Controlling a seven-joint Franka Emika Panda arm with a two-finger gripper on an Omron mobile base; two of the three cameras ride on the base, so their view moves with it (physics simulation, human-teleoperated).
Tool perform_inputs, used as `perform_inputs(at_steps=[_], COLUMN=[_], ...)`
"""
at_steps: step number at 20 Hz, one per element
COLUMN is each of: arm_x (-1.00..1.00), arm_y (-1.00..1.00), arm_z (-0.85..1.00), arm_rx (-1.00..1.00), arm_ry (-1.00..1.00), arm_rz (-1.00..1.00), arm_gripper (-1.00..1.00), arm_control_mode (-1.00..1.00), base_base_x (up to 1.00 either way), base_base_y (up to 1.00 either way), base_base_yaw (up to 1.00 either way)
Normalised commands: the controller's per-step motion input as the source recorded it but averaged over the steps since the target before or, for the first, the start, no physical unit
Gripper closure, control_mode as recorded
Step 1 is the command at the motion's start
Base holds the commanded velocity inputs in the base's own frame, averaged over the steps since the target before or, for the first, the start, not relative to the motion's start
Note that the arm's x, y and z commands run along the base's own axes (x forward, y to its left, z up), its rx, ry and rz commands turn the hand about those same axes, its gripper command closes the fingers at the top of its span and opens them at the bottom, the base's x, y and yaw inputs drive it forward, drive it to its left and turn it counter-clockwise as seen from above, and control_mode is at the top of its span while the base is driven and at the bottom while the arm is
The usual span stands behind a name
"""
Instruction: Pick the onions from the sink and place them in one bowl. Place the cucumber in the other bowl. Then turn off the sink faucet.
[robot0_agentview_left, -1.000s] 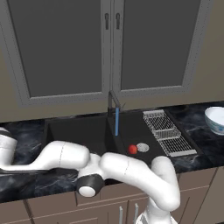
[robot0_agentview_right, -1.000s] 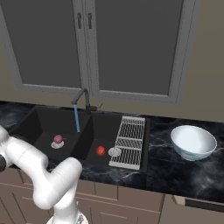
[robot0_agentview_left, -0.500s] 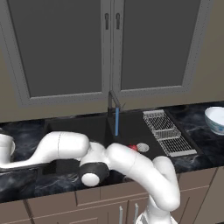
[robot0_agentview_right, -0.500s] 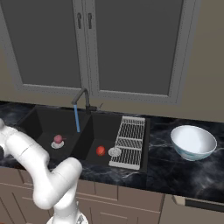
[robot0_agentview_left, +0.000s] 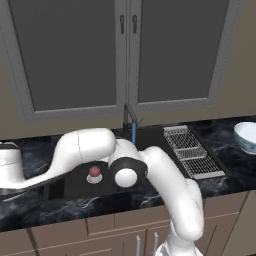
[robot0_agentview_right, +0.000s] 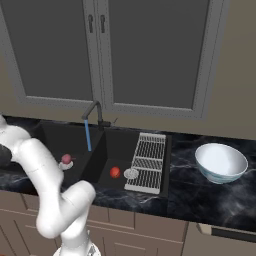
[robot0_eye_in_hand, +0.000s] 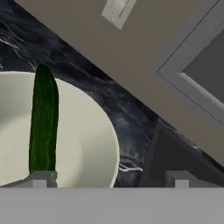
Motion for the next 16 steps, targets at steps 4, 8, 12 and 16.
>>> perform_inputs(at_steps=[4, 8, 12, 16], arm_x=[0.00, 0.00, -0.02, -0.03], arm_y=[-0.75, -0.68, -0.96, -1.00], arm_z=[1.00, 0.94, 0.50, 0.18], arm_rx=[0.24, 0.21, 0.18, 0.17], arm_ry=[-0.05, -0.01, 0.08, 0.20], arm_rz=[-0.16, -0.15, -0.19, -0.27], arm_gripper=[-1.00, -1.00, -1.00, -1.00], arm_control_mode=[-1.00, -1.00, -1.00, -1.00], base_base_x=[0.00, 0.00, 0.00, 0.00], base_base_y=[0.00, 0.00, 0.00, 0.00], base_base_yaw=[0.00, 0.00, 0.00, 0.00])
